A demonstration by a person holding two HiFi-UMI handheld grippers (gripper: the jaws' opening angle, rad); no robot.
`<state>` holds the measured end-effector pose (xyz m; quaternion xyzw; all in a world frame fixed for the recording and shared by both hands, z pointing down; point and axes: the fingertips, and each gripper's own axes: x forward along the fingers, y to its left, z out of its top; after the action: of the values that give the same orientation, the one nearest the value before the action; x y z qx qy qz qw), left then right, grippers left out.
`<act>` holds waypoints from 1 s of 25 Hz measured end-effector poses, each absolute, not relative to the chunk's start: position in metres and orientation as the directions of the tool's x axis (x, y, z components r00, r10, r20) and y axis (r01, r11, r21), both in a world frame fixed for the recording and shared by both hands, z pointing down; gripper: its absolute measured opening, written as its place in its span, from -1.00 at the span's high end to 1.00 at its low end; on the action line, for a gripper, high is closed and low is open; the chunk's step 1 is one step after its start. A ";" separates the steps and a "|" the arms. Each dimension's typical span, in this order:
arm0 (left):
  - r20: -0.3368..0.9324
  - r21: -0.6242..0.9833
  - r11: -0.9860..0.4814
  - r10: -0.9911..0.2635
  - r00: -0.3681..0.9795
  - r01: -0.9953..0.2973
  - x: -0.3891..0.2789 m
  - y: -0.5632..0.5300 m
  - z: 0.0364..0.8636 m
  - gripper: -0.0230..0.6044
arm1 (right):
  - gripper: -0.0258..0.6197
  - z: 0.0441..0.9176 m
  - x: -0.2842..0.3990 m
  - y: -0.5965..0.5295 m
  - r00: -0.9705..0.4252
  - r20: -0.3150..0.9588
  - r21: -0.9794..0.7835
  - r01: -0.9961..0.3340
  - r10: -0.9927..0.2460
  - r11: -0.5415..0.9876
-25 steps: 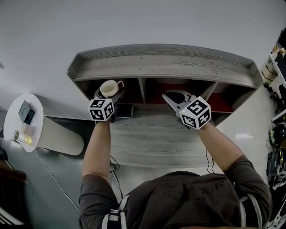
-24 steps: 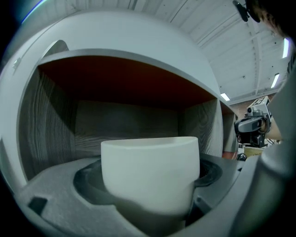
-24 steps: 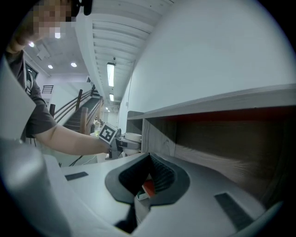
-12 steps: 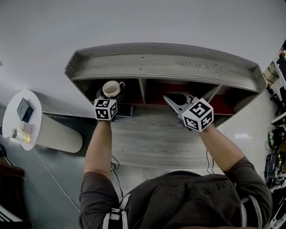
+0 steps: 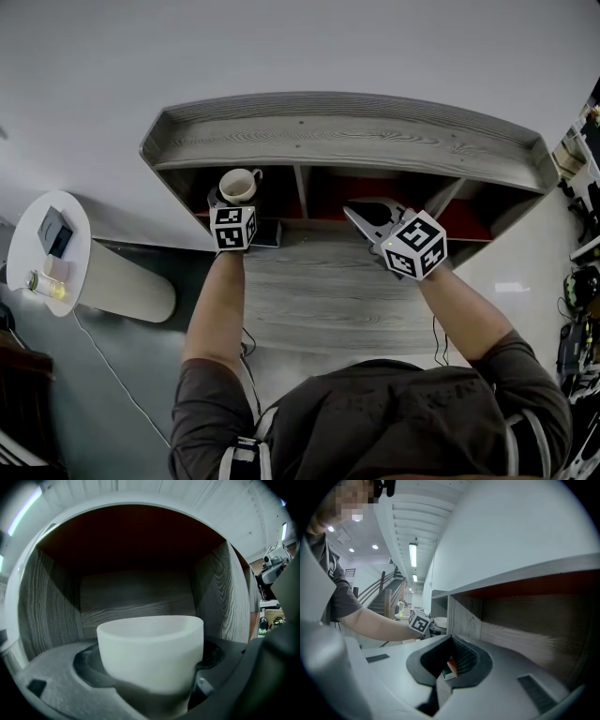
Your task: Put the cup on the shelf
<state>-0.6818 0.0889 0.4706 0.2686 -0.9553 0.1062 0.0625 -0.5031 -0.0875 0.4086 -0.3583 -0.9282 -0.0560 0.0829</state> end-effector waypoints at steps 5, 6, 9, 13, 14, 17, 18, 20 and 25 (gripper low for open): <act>0.217 -0.128 0.822 -0.523 -0.824 -0.555 -0.685 0.087 0.469 -0.46 | 0.94 0.406 -0.502 -0.086 -0.731 0.194 0.049 0.673 0.654 0.738; 0.213 -0.124 0.821 -0.527 -0.823 -0.558 -0.685 0.086 0.467 -0.47 | 0.94 0.406 -0.502 -0.086 -0.732 0.194 0.050 0.673 0.653 0.738; 0.202 -0.122 0.822 -0.528 -0.825 -0.556 -0.685 0.084 0.461 -0.54 | 0.95 0.407 -0.501 -0.084 -0.732 0.197 0.052 0.672 0.652 0.739; 0.194 -0.118 0.824 -0.528 -0.826 -0.555 -0.684 0.085 0.460 -0.59 | 0.95 0.407 -0.500 -0.082 -0.731 0.197 0.055 0.674 0.653 0.737; 0.191 -0.114 0.825 -0.528 -0.827 -0.553 -0.683 0.087 0.460 -0.60 | 0.94 0.407 -0.500 -0.081 -0.730 0.197 0.054 0.674 0.654 0.737; 0.172 -0.105 0.831 -0.526 -0.833 -0.547 -0.683 0.091 0.456 -0.60 | 0.95 0.407 -0.499 -0.079 -0.729 0.198 0.053 0.676 0.656 0.735; 0.164 -0.102 0.833 -0.526 -0.835 -0.545 -0.682 0.093 0.453 -0.61 | 0.94 0.407 -0.499 -0.078 -0.728 0.198 0.053 0.677 0.657 0.734; 0.143 -0.091 0.835 -0.528 -0.837 -0.542 -0.679 0.097 0.449 -0.62 | 0.94 0.406 -0.499 -0.077 -0.726 0.197 0.055 0.680 0.659 0.731; 0.075 -0.074 0.830 -0.548 -0.833 -0.552 -0.660 0.110 0.435 -0.63 | 0.94 0.402 -0.498 -0.077 -0.727 0.191 0.060 0.679 0.659 0.732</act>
<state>-0.6604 0.1104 0.4348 0.2876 -0.9563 0.0464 0.0250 -0.4985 -0.0765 0.4021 -0.3607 -0.9272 -0.0627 0.0788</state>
